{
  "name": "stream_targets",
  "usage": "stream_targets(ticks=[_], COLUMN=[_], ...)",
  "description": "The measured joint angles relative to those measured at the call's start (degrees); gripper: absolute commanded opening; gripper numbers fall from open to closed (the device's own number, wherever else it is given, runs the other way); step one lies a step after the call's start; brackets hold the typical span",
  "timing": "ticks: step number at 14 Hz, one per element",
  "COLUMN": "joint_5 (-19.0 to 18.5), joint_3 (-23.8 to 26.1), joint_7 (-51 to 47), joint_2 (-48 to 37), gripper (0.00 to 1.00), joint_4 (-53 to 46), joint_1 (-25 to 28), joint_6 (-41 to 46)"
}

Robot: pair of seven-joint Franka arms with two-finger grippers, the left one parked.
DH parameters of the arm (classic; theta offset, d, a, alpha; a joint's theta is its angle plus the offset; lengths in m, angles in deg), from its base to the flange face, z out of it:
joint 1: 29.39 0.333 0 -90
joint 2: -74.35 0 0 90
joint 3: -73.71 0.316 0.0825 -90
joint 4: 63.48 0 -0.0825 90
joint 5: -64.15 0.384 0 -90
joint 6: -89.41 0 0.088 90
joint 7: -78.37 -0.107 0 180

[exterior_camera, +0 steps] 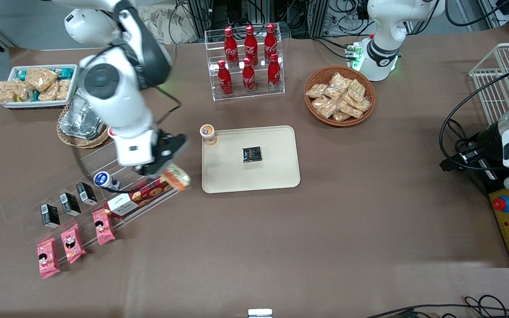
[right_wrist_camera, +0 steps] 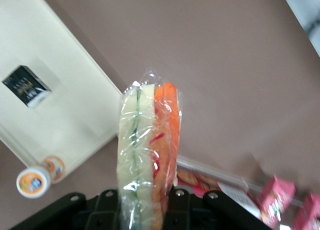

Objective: Place sandwich on tray
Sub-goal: 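Carry the held sandwich over to the cream tray beside the black box, then lower the sandwich onto the tray and open the right gripper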

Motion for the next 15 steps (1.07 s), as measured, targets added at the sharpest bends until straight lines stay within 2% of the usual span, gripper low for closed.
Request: stream_targets(ticks=[5, 8, 15], joint_5=[0.0, 0.0, 0.0], joint_3=[0.0, 1.2, 4.5], joint_7=[7.2, 14.7, 19.9], joint_2=[7.6, 13.2, 21.7], gripper=[0.0, 0.0, 0.0], joint_4=[0.0, 0.1, 0.1], joint_1=[9.5, 10.0, 10.0], joint_6=[-7.5, -12.2, -21.7])
